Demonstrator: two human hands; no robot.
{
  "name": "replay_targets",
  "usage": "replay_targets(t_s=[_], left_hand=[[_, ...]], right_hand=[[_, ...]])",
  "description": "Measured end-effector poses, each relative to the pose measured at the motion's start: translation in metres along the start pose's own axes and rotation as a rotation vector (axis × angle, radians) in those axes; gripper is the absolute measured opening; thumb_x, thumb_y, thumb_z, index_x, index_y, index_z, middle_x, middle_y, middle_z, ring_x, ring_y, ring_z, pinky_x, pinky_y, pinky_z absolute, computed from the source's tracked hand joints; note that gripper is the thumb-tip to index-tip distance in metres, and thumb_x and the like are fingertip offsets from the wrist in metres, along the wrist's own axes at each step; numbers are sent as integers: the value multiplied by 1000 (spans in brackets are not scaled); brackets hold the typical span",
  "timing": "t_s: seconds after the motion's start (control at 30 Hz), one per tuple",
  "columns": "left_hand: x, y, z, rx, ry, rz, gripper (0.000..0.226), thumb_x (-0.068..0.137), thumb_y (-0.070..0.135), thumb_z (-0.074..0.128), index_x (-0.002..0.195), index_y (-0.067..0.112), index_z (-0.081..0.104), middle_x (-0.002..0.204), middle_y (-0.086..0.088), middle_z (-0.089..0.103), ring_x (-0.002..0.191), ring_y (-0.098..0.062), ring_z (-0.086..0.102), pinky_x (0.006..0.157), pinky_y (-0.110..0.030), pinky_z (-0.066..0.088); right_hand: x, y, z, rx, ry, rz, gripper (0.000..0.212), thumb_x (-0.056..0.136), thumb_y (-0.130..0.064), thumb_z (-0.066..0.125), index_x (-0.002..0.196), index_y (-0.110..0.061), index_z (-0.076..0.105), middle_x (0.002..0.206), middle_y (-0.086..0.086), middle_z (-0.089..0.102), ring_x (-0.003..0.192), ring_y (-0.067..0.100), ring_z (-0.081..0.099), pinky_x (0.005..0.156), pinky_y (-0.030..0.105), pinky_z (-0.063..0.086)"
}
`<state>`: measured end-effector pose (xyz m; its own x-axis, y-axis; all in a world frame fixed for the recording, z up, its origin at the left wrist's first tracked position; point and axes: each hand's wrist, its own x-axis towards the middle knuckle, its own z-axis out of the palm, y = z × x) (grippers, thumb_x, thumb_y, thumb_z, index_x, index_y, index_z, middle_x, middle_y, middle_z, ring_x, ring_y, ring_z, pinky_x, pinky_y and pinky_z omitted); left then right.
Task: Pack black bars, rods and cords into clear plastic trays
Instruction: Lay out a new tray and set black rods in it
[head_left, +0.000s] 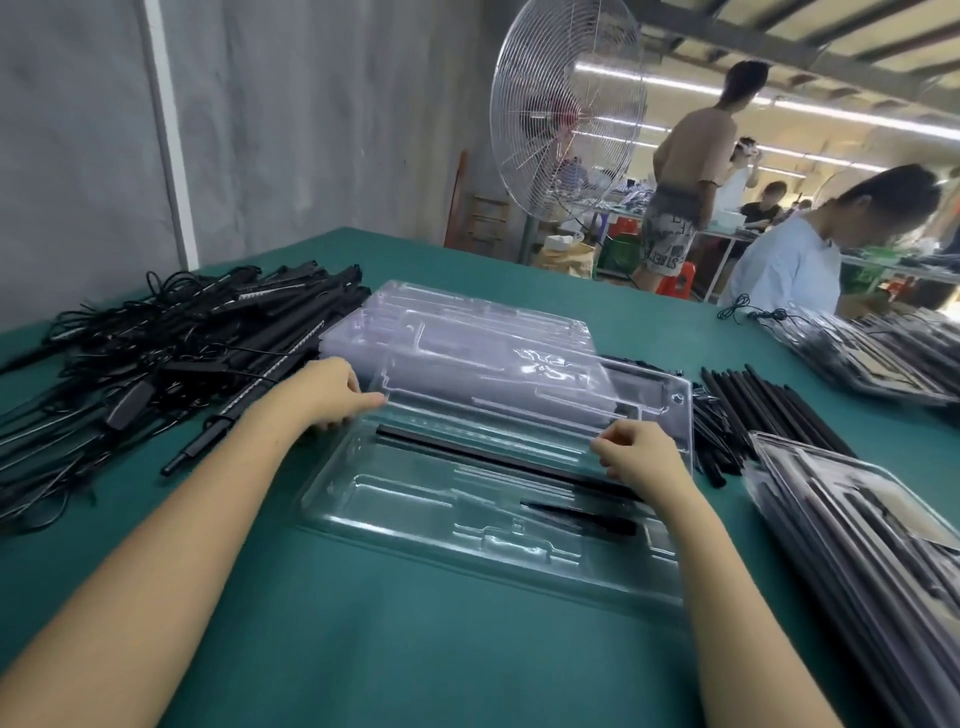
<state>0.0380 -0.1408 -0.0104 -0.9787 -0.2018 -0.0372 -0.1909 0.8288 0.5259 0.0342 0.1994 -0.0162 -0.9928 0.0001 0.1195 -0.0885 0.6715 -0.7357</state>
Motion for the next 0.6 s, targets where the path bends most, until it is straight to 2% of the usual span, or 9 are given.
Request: replay_targets(t_s=[0.03, 0.1, 0.17, 0.2, 0.3, 0.37, 0.43, 0.5, 0.6], left_hand=[[0, -1, -7, 49, 55, 4, 37, 89, 39, 60, 76, 5, 68, 72, -4, 68, 63, -21, 62, 61, -27, 50], [2, -5, -18, 84, 294, 28, 26, 91, 27, 56, 74, 9, 65, 73, -5, 63, 62, -24, 55, 59, -28, 46], [6, -13, -24, 57, 556, 46, 20, 92, 17, 50, 82, 11, 66, 84, -8, 62, 73, -28, 54, 62, -35, 45], [9, -20, -27, 53, 608, 25, 20, 93, 14, 47, 89, 10, 66, 91, -10, 62, 80, -30, 54, 65, -37, 45], [20, -39, -31, 89, 449, -156, 21, 95, 15, 46, 104, 11, 64, 110, -16, 62, 97, -35, 56, 79, -39, 46], [24, -43, -35, 169, 334, -236, 20, 94, 27, 53, 106, 16, 64, 114, -14, 62, 102, -33, 57, 83, -38, 45], [27, -37, -39, 320, 271, -271, 32, 88, 44, 60, 108, 19, 63, 114, -9, 61, 103, -29, 58, 81, -36, 44], [31, -30, -41, 437, 242, -311, 43, 85, 49, 64, 112, 16, 58, 114, -8, 60, 103, -27, 59, 75, -33, 42], [35, -23, -40, 587, 178, -350, 47, 85, 52, 62, 115, 16, 56, 116, -5, 60, 105, -24, 59, 73, -30, 39]], right_hand=[[-1, -1, 1, -9, -8, -5, 14, 85, -12, 59, 71, -12, 62, 67, 3, 63, 61, 15, 56, 75, 37, 55], [-1, -3, 3, -31, -20, -14, 13, 85, -15, 60, 73, -10, 62, 67, 3, 63, 62, 15, 57, 76, 38, 55], [-2, -4, 3, -37, -30, -12, 14, 85, -15, 61, 71, -11, 61, 66, 2, 62, 62, 15, 57, 77, 39, 55], [-2, -4, 3, -37, -35, -9, 16, 85, -15, 61, 70, -11, 59, 65, 2, 61, 62, 16, 56, 78, 39, 55], [-1, -4, 2, -38, -51, 5, 18, 86, -13, 60, 69, -10, 57, 64, 3, 60, 64, 17, 56, 80, 41, 55], [0, -4, 2, -26, -61, 25, 17, 86, -11, 59, 70, -9, 57, 65, 4, 61, 65, 18, 56, 80, 42, 55], [1, -4, 2, -10, -75, 44, 16, 86, -11, 58, 71, -8, 57, 65, 4, 61, 62, 17, 56, 79, 40, 54], [3, -4, 1, 4, -88, 58, 15, 86, -10, 59, 71, -8, 57, 65, 4, 60, 59, 15, 55, 74, 36, 53], [4, -3, 0, 26, -96, 72, 15, 87, -11, 59, 73, -8, 58, 66, 4, 60, 58, 13, 55, 65, 28, 51]])
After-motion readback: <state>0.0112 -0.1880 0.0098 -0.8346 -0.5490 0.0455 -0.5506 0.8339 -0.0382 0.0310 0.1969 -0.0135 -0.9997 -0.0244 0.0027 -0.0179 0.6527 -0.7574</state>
